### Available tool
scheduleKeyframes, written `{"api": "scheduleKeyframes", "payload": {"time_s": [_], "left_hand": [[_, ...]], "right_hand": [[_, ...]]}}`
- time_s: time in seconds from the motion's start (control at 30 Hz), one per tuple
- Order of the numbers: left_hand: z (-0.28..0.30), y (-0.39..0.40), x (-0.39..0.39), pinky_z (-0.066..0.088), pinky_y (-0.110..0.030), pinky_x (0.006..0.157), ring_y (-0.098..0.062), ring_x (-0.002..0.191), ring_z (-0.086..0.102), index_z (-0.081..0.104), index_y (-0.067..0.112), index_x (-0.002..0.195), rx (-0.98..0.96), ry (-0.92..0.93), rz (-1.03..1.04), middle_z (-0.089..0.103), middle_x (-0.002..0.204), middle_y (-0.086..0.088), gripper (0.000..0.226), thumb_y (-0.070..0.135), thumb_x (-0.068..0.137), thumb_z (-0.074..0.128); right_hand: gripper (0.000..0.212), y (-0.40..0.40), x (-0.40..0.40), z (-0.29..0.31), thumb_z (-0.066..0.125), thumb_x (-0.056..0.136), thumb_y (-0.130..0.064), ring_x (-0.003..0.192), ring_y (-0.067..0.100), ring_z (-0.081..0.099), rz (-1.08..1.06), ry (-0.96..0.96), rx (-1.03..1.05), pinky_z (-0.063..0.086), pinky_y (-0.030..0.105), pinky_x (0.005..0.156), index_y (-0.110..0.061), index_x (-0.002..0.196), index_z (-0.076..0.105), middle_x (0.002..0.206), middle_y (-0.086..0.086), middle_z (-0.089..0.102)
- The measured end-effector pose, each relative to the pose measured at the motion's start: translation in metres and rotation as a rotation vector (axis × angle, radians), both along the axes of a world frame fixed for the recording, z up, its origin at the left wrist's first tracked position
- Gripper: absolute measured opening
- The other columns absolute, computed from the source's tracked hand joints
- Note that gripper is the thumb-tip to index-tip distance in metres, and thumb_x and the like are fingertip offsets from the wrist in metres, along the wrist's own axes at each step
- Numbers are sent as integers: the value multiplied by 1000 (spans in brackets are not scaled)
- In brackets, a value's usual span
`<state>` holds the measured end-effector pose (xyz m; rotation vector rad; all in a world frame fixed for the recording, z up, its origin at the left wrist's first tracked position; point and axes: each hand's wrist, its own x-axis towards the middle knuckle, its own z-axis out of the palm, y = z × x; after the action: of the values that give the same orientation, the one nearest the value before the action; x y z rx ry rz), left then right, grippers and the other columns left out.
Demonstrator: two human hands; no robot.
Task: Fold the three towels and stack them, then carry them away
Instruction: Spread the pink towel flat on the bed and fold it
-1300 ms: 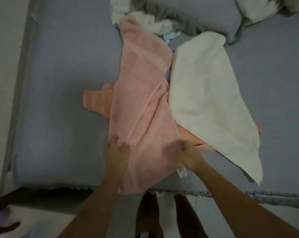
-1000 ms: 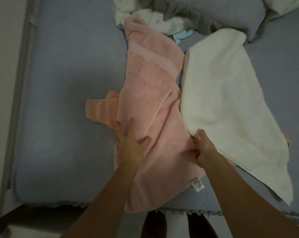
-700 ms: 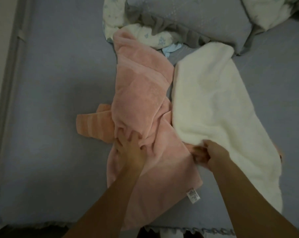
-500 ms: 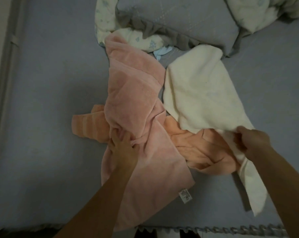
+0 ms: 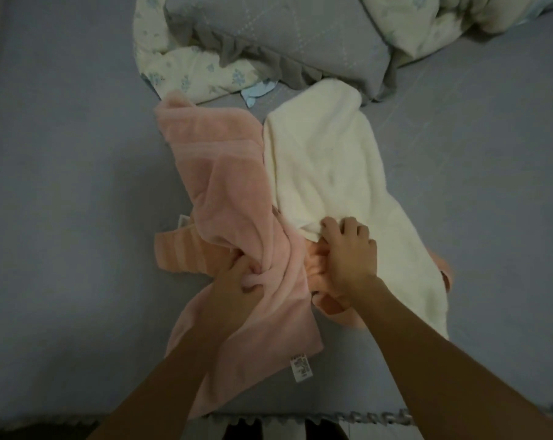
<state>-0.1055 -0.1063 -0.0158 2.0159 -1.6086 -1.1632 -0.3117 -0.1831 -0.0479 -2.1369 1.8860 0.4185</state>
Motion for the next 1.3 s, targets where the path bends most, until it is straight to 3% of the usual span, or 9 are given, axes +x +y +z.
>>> {"api": "scheduleKeyframes", "payload": {"time_s": [0.07, 0.27, 0.43, 0.57, 0.73, 0.9, 1.0, 1.13, 1.3], "left_hand": [[5, -2, -18, 43, -34, 96, -23, 102, 53, 60, 2, 99, 43, 51, 8, 57, 109, -10, 17, -2, 82, 63], [7, 7, -28, 42, -43, 101, -33, 113, 54, 45, 4, 138, 153, -28, 237, 53, 131, -17, 58, 3, 84, 65], [15, -7, -38, 40, -36, 75, -37, 93, 56, 55, 0, 100, 196, -46, 281, 61, 106, -23, 20, 4, 82, 65], [36, -29, -77, 42, -36, 83, -31, 94, 59, 59, 2, 101, 118, -5, 281, 64, 100, -18, 25, 12, 80, 70], [78, -57, -129, 29, -19, 66, -20, 79, 50, 49, 13, 88, -95, 127, 265, 57, 82, 1, 28, 4, 75, 72], [115, -68, -157, 42, -26, 63, -22, 69, 49, 50, 11, 87, -331, 344, 182, 52, 77, -1, 21, 6, 72, 64], [123, -63, -165, 44, -26, 59, -17, 68, 52, 53, 17, 92, -375, 453, 116, 55, 79, 4, 21, 17, 73, 63], [101, -45, -161, 49, -16, 64, -6, 75, 62, 55, 24, 96, -149, 451, 213, 64, 83, 8, 25, 19, 77, 72], [61, 0, -131, 55, -46, 81, -25, 95, 60, 51, 15, 109, 317, 374, 383, 61, 103, -4, 35, 8, 82, 72]], "right_hand": [[41, -11, -11, 6, 60, 85, -27, 101, 31, 53, 40, -66, 49, 49, 39, 74, -22, 121, 42, 116, 9, 49], [19, -22, -59, 26, 46, 88, -10, 83, 39, 59, -100, -260, 77, 49, 42, 75, -16, 105, 49, 101, 14, 54], [20, -56, -146, 72, 66, 73, -8, 87, 40, 62, -376, -390, -193, 45, 38, 74, -8, 93, 61, 91, 22, 66], [25, -89, -204, 127, 60, 71, -16, 86, 38, 63, -577, -430, -497, 46, 37, 75, -10, 95, 62, 89, 19, 69], [29, -114, -234, 179, 52, 67, -22, 76, 17, 54, -681, -532, -705, 35, 21, 67, -16, 94, 59, 83, 2, 59], [19, -95, -204, 160, 55, 71, -15, 59, 3, 49, -622, -656, -622, 37, 18, 60, -23, 87, 49, 68, -7, 52], [18, -65, -190, 109, 56, 79, -9, 84, 31, 60, -566, -547, -267, 44, 35, 72, -13, 97, 54, 94, 15, 64], [29, -19, -176, 68, 50, 91, -16, 100, 42, 60, -442, -401, 182, 48, 42, 82, -1, 114, 56, 111, 26, 63], [19, 4, -161, 91, 51, 91, -15, 91, 31, 63, -547, -680, -172, 50, 37, 83, -9, 104, 64, 101, 7, 64]]}}
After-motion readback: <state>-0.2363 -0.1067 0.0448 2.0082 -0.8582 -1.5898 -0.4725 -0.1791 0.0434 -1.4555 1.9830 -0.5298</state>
